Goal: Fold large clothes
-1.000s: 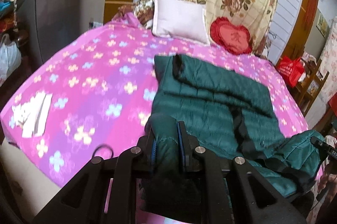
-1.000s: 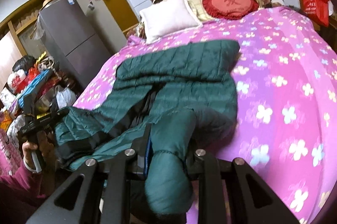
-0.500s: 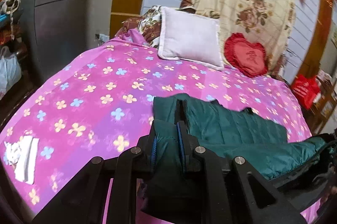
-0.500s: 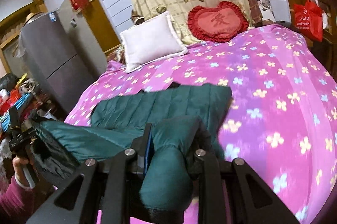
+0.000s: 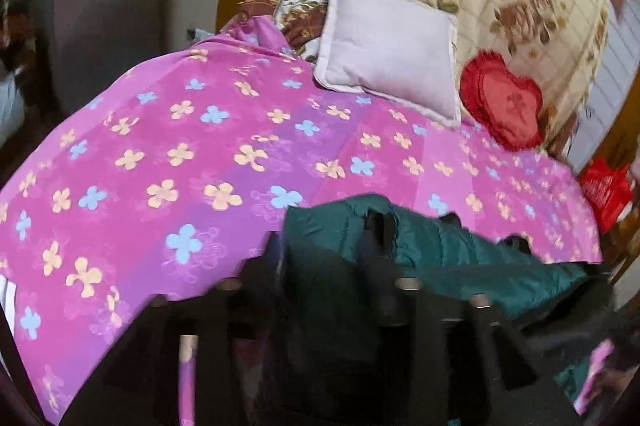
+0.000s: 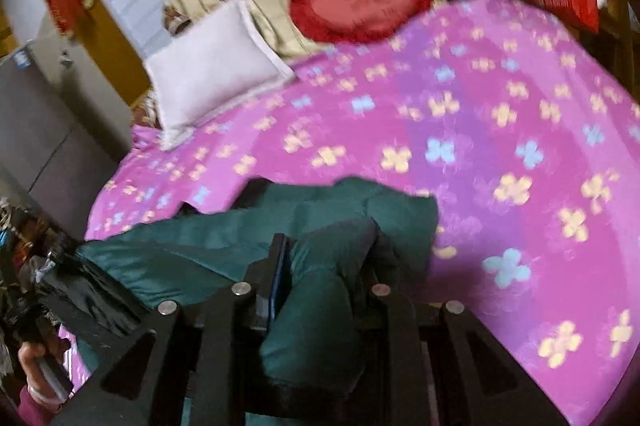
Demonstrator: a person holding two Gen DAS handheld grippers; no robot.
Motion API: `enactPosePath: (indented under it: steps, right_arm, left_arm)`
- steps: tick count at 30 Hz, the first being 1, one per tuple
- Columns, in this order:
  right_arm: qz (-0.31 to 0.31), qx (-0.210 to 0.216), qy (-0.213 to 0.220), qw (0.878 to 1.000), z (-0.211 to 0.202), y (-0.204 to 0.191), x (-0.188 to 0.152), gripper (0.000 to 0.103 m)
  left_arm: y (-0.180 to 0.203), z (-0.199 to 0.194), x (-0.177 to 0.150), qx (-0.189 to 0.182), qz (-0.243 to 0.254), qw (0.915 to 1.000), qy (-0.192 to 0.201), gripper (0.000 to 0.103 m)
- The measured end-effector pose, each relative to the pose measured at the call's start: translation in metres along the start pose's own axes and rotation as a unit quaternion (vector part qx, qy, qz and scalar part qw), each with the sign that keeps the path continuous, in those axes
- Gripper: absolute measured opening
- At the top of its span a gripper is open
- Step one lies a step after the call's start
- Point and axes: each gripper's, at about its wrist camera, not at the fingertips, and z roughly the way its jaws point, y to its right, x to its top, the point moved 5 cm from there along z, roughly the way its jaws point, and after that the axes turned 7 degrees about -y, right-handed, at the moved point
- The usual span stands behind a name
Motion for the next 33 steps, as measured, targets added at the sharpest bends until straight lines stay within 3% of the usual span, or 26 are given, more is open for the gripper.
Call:
enactPosePath:
  steps: [2, 6, 8, 11, 15, 18, 21, 24, 27, 28, 31, 33]
  right_arm:
    - [0.017, 0.008, -0.009, 1.0, 0.019, 0.007, -0.002, 0.027]
    - [0.051, 0.039, -0.01, 0.998, 0.025, 0.013, 0.001, 0.037]
    - [0.067, 0.064, -0.006, 0.996, 0.017, 0.012, 0.005, 0.061]
    - [0.07, 0.086, 0.036, 0.993, -0.014, 0.004, 0.012, 0.073]
    - [0.04, 0.078, 0.094, 0.992, -0.061, -0.013, 0.015, 0.075]
    - [-0.029, 0.075, 0.09, 0.993, -0.074, -0.047, 0.005, 0.075]
    - [-0.112, 0.078, 0.073, 0.988, -0.069, -0.093, -0.012, 0.075]
    - [-0.186, 0.082, 0.032, 0.979, -0.041, -0.142, -0.03, 0.075]
    - [-0.239, 0.04, 0.008, 0.97, -0.001, -0.182, -0.038, 0.075]
    - [-0.247, 0.032, 0.006, 0.968, 0.009, -0.19, -0.038, 0.075]
    - [-0.242, -0.007, -0.012, 0.97, 0.054, -0.201, -0.028, 0.075]
    - [-0.206, -0.032, -0.043, 0.977, 0.091, -0.19, -0.02, 0.075]
  left_arm:
    - [-0.006, -0.016, 0.005, -0.009, -0.013, 0.9997, 0.021, 0.043]
    - [-0.011, -0.053, 0.004, -0.009, -0.005, 0.9982, 0.058, 0.044]
    - [-0.009, -0.059, -0.002, -0.009, 0.002, 0.9981, 0.06, 0.044]
    - [-0.003, -0.059, -0.015, -0.006, 0.007, 0.9985, 0.054, 0.044]
    - [0.01, -0.048, -0.031, -0.002, 0.013, 0.999, 0.042, 0.044]
    - [0.016, -0.043, -0.038, -0.006, 0.0, 0.9991, 0.042, 0.044]
    - [0.016, -0.051, -0.038, -0.019, -0.018, 0.9974, 0.067, 0.044]
    - [0.02, -0.051, -0.034, -0.01, -0.005, 0.9974, 0.072, 0.044]
    - [0.016, -0.055, -0.03, -0.014, -0.011, 0.9956, 0.091, 0.047]
    - [0.015, -0.054, -0.029, -0.016, -0.013, 0.9955, 0.093, 0.052]
    - [0.014, -0.044, -0.026, -0.021, -0.002, 0.9966, 0.08, 0.054]
    - [0.015, -0.037, -0.025, -0.018, 0.003, 0.9971, 0.073, 0.054]
